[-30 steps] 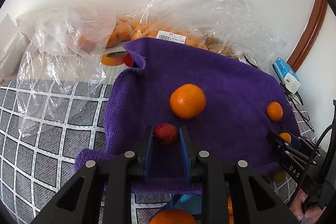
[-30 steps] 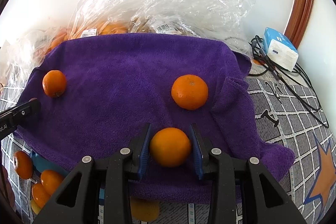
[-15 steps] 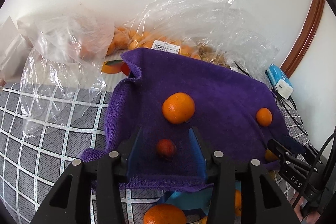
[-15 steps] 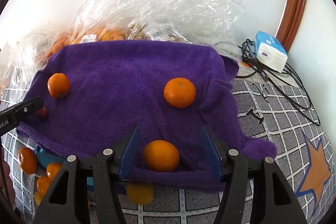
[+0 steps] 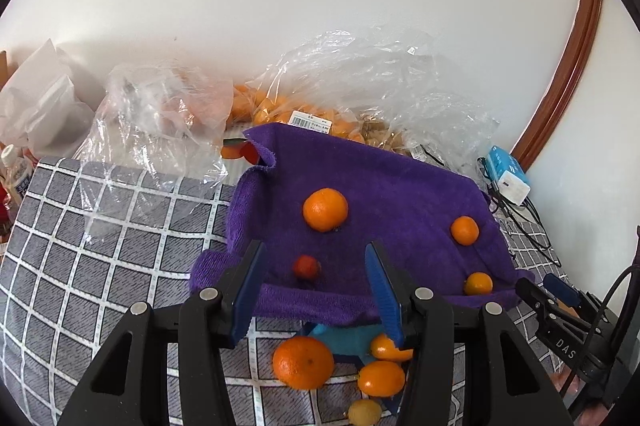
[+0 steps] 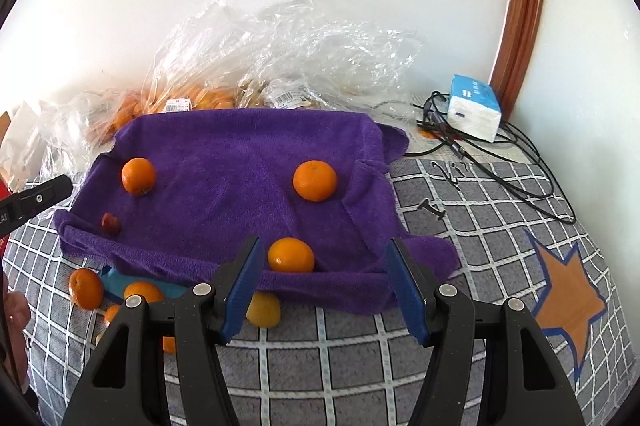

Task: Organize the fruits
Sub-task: 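Open the left gripper onto the towel while the right gripper releases its orange, then withdraw both open grippers from the towel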

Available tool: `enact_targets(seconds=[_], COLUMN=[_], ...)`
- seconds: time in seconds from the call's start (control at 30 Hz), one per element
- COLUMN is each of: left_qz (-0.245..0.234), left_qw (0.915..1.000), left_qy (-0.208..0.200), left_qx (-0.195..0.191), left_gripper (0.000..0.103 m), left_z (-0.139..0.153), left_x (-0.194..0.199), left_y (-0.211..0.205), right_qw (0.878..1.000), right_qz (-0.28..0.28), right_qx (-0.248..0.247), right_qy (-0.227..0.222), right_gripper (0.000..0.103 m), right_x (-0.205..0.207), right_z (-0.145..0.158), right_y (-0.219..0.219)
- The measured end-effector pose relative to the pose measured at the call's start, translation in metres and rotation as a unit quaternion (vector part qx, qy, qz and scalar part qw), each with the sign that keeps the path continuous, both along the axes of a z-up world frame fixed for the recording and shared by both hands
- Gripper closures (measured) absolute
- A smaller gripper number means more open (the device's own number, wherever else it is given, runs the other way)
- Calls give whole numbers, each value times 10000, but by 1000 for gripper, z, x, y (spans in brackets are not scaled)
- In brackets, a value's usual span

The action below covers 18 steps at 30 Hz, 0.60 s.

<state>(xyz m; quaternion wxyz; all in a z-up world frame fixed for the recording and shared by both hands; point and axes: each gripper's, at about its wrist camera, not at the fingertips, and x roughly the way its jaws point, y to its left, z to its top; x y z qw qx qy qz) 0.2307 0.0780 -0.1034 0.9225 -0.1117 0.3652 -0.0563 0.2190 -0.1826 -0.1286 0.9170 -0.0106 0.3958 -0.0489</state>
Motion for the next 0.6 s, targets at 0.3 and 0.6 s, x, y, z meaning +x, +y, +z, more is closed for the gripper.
enact_targets(seconds=[0.3, 0.6], left_qz=[236, 552], left_qw=[9995, 9982], left_qy=[162, 227], left_qx=[96, -12], left_gripper=[54, 54], left_z=[-11, -19], left_x=[-50, -90], left_y=[13, 29], right_qw=[9999, 9993], right_qz=[-81, 277], right_qx=[148, 213], right_qy=[15, 158], right_gripper=[41, 41], right_x=[-28, -56], right_z=[2, -7], right_y=[-2, 7])
